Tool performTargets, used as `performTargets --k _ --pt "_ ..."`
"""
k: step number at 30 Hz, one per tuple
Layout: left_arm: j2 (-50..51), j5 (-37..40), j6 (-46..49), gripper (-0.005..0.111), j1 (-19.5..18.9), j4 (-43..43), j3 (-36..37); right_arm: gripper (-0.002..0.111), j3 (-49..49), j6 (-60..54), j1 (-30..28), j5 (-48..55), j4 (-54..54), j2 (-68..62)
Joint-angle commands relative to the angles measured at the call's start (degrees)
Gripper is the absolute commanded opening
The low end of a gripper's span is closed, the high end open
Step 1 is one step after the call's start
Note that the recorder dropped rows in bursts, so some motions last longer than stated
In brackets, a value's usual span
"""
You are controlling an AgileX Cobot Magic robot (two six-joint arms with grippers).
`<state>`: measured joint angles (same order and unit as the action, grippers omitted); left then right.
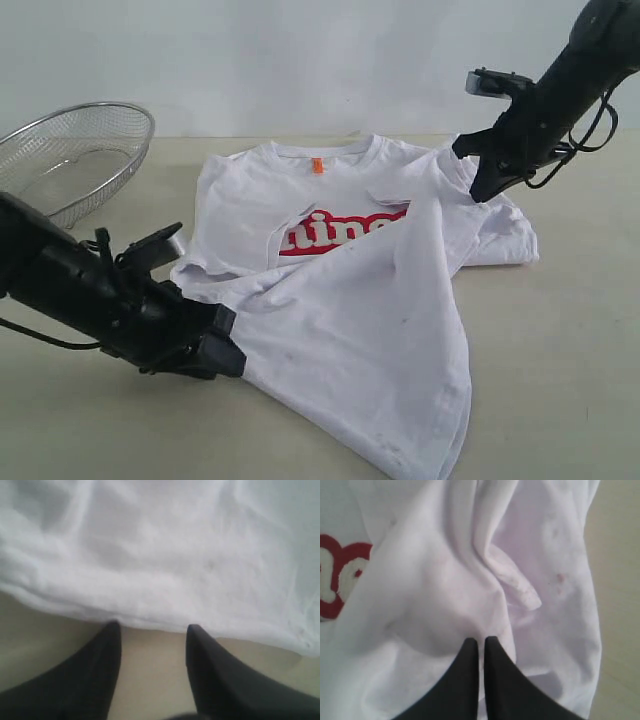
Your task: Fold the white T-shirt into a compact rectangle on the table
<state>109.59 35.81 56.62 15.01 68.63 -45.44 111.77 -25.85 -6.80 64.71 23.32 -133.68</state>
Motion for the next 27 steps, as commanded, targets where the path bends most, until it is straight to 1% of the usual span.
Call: performTargets --k 1,3,10,13,19,24,27 --pt "5.36 -2.56 -0.49 0.058 0.2 -1.44 -1.01 0.0 0.29 -0.42 -0.06 0.18 0.52 1.12" --pt "6.79 -1.99 -1.88 0.061 0.2 -1.44 -1.82 0.0 0.29 -0.42 -0.06 0.31 0.52 1.12" --pt "7.38 0.83 -3.57 0.061 0.2 -1.63 -3.42 0.0 0.29 -0.42 -0.06 0.04 0.52 1.12" --pt "7.38 3.2 -4.33 0.06 0.45 -1.63 -3.63 0.0 0.29 -0.42 -0.06 -0.08 0.52 1.12" --pt "7.85 3.18 -4.33 0.04 2.77 -1.05 -4.02 0.0 0.29 -0.42 -0.06 -0.21 0.77 1.12" --pt "7.85 1.83 -6.04 0.028 2.82 0.47 -5.54 0.0 0.29 -0.42 -0.06 -0.21 0.98 1.12" --pt "7.85 0.42 -6.04 0.017 2.82 0.21 -6.63 0.0 0.29 -0.77 -0.06 -0.21 1.1 1.12"
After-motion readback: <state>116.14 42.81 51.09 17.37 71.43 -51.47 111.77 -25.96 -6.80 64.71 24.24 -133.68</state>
